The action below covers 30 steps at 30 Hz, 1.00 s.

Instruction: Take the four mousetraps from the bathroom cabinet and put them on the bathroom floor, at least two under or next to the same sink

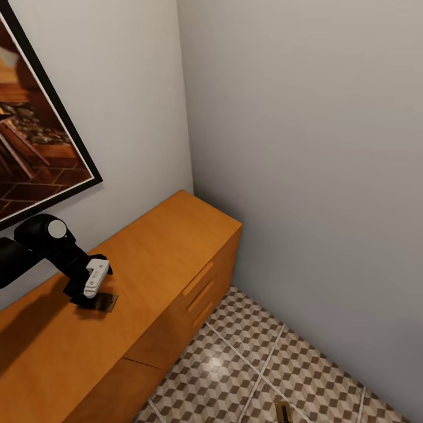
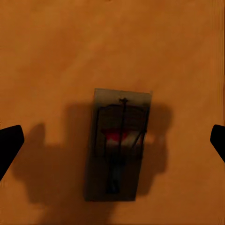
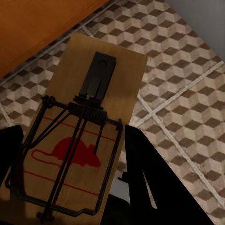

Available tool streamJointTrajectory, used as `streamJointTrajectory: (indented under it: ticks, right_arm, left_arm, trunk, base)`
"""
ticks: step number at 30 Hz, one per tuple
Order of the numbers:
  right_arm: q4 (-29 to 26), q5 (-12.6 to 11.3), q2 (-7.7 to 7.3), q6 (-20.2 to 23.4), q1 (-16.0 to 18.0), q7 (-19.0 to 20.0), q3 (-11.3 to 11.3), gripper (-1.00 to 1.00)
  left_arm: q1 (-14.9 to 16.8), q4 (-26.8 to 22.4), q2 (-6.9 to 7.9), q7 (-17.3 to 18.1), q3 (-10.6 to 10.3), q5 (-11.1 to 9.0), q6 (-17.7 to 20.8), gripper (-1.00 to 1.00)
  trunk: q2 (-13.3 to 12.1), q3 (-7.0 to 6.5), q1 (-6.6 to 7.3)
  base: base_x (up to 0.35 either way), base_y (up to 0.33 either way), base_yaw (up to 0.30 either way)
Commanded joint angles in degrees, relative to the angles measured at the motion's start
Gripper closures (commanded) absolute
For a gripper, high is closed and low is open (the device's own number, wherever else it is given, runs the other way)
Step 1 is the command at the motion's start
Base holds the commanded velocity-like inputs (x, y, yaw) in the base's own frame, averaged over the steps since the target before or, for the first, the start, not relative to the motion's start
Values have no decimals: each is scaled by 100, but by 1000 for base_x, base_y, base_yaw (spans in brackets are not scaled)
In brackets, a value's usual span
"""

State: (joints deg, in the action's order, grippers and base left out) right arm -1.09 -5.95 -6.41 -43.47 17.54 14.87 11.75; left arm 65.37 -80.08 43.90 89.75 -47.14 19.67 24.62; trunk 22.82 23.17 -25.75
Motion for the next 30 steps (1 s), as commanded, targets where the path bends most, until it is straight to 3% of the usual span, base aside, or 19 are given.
streamJointTrajectory:
  ticks: [1,4,11,20,30]
  right_arm:
    - [4,-73,26,-13,4,27,25,100]
    - [4,-73,33,-13,4,27,25,100]
    - [4,-73,99,-13,4,31,29,100]
    - [4,-73,105,-13,4,30,29,100]
    - [4,-73,105,-13,4,30,29,100]
  left_arm:
    - [11,-6,0,25,-15,-9,60,-100]
    - [6,-13,-16,25,-13,-20,63,-100]
    - [-37,21,-243,25,-13,-241,66,-100]
    - [-42,25,-533,25,-14,-277,69,-100]
    - [-42,35,-548,25,-3,-279,69,-100]
  trunk:
    - [10,9,-3]
    - [10,9,-3]
    - [10,9,-3]
    - [10,9,-3]
    - [10,9,-3]
  base:
    - [0,0,0]
    - [0,0,0]
    - [0,0,0]
    - [0,0,0]
    - [0,0,0]
